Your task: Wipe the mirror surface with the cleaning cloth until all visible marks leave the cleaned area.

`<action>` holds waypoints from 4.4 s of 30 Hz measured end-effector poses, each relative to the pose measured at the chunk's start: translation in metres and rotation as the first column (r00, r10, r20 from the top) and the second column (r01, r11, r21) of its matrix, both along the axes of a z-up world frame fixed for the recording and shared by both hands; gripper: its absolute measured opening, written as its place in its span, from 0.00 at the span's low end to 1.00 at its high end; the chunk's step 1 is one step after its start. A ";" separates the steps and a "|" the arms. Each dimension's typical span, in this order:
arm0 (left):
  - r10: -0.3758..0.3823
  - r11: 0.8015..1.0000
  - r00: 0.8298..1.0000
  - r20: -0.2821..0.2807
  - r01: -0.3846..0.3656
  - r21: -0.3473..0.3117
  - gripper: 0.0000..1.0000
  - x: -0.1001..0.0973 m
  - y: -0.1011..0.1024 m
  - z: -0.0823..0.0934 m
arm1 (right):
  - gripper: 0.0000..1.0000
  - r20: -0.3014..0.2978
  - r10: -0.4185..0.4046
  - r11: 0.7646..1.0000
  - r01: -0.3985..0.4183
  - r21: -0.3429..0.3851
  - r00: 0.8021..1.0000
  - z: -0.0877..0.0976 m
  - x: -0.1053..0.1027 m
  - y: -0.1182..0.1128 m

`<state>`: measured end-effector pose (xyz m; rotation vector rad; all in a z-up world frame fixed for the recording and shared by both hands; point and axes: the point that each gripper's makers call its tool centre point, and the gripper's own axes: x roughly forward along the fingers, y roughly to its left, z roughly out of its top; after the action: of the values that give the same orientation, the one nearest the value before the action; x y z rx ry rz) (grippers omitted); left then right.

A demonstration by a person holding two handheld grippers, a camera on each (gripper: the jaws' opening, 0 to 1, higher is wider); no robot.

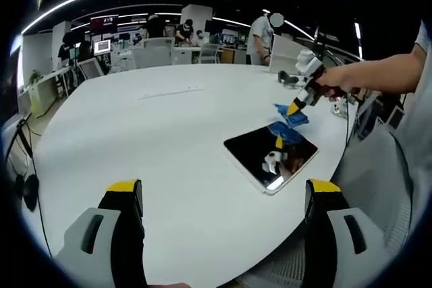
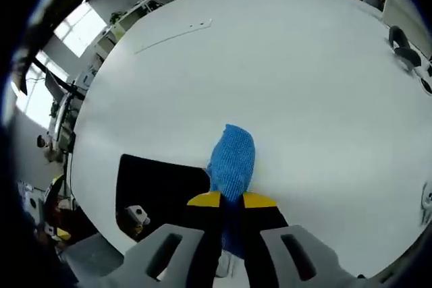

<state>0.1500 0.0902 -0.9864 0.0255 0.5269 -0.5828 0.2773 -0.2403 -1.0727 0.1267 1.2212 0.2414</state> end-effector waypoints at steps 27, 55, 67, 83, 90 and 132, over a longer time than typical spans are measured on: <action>-0.032 0.999 0.999 -0.019 0.032 -0.007 0.99 -0.003 -0.006 -0.007 | 0.03 -0.030 -0.012 0.999 0.011 -0.037 0.999 -0.017 -0.012 0.026; -0.042 0.999 0.998 -0.044 0.041 -0.007 0.99 -0.009 -0.012 -0.012 | 0.04 -0.034 0.052 0.999 -0.052 -0.002 0.998 -0.019 -0.006 0.077; -0.053 0.999 0.998 -0.046 0.053 -0.001 0.99 -0.008 -0.013 -0.012 | 0.04 -0.043 0.110 0.994 -0.109 0.026 0.993 -0.011 -0.015 0.119; -0.048 0.999 0.998 -0.052 0.048 -0.002 0.99 -0.009 -0.006 -0.014 | 0.04 -0.043 0.164 0.985 -0.162 0.052 0.986 -0.013 -0.012 0.163; -0.054 0.999 0.997 -0.059 0.054 -0.001 0.99 -0.010 -0.006 -0.017 | 0.04 -0.039 0.202 0.979 -0.200 0.046 0.979 -0.022 -0.003 0.179; -0.041 0.999 0.998 -0.044 0.041 0.002 0.99 -0.009 -0.008 -0.012 | 0.04 0.000 0.267 0.962 -0.267 0.049 0.964 -0.013 -0.018 0.204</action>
<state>0.1414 0.0821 -0.9985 0.0260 0.5708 -0.6234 0.2592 -0.0367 -1.0852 0.0037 1.2384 0.5065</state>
